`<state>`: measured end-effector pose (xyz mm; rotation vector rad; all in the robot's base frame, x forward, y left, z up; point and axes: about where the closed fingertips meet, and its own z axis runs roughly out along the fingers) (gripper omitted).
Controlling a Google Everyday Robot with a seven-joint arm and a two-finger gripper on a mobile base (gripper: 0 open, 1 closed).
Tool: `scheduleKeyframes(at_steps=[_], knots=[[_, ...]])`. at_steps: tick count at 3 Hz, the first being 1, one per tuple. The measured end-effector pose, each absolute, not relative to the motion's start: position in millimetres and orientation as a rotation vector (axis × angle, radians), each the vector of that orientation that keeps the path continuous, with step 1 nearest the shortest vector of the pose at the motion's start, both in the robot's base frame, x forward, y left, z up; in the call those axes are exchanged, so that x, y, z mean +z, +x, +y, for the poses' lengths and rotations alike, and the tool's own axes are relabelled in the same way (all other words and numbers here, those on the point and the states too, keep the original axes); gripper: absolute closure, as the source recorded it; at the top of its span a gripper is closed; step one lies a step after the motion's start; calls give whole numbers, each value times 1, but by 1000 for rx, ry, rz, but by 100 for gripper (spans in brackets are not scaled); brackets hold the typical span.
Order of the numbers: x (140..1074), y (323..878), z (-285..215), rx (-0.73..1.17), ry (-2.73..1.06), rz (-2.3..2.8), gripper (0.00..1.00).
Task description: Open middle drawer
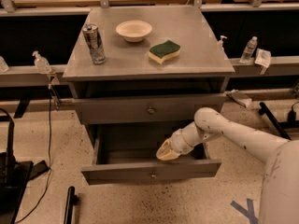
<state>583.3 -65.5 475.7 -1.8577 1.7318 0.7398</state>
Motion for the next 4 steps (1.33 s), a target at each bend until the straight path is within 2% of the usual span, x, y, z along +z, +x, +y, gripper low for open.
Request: scheduleKeyframes(at_steps=[1, 4], knots=[[461, 593, -67, 697, -1877, 1771, 100], [407, 616, -67, 766, -1835, 1858, 100]])
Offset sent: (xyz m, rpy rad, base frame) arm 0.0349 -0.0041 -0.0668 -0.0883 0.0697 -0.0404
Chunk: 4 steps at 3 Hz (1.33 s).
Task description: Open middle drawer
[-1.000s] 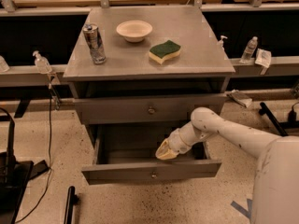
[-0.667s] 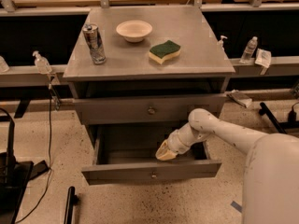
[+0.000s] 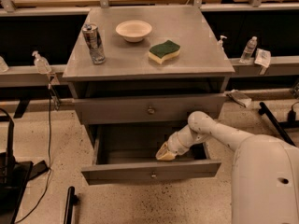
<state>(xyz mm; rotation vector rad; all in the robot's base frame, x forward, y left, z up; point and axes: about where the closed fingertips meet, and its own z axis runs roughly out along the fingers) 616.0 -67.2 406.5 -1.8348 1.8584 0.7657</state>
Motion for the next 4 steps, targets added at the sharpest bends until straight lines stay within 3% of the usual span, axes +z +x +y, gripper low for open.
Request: scheduleKeyframes(at_steps=[2, 4], knots=[[386, 616, -73, 797, -1835, 1881, 100], [395, 575, -94, 789, -1920, 1897, 100]])
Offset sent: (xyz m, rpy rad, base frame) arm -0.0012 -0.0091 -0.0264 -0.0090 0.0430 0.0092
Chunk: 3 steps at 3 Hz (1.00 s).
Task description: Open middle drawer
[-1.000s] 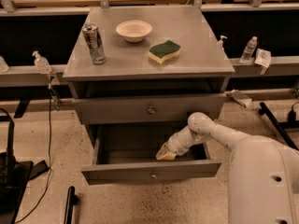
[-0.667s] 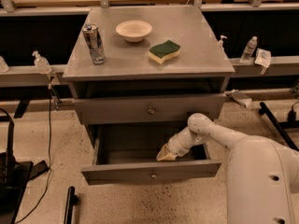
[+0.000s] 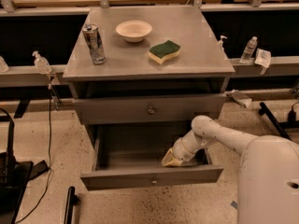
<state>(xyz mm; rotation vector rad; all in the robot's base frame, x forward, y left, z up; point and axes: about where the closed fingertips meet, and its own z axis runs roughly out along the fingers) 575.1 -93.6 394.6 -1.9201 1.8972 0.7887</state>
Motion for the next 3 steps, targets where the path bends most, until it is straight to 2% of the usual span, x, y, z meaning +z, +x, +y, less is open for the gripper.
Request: scheduleKeyframes(at_steps=[3], knots=[[405, 550, -96, 819, -1943, 1865, 100]])
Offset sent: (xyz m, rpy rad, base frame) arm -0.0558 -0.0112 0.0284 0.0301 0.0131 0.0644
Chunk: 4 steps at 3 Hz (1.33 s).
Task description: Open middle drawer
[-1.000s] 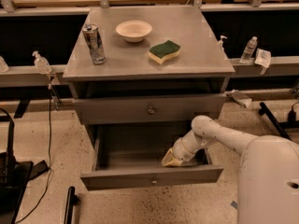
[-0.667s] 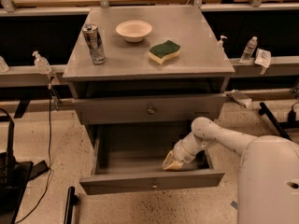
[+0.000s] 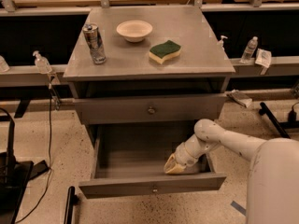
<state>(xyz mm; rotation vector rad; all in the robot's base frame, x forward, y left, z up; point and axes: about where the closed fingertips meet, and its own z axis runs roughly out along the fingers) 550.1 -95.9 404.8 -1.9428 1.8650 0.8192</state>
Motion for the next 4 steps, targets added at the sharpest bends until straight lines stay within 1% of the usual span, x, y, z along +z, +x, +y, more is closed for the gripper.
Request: scheduleKeyframes(at_steps=[2, 3, 4], knots=[[419, 602, -92, 731, -1868, 1821, 100], [413, 616, -87, 726, -1858, 1823, 100], [410, 618, -85, 731, -1855, 1827, 100]])
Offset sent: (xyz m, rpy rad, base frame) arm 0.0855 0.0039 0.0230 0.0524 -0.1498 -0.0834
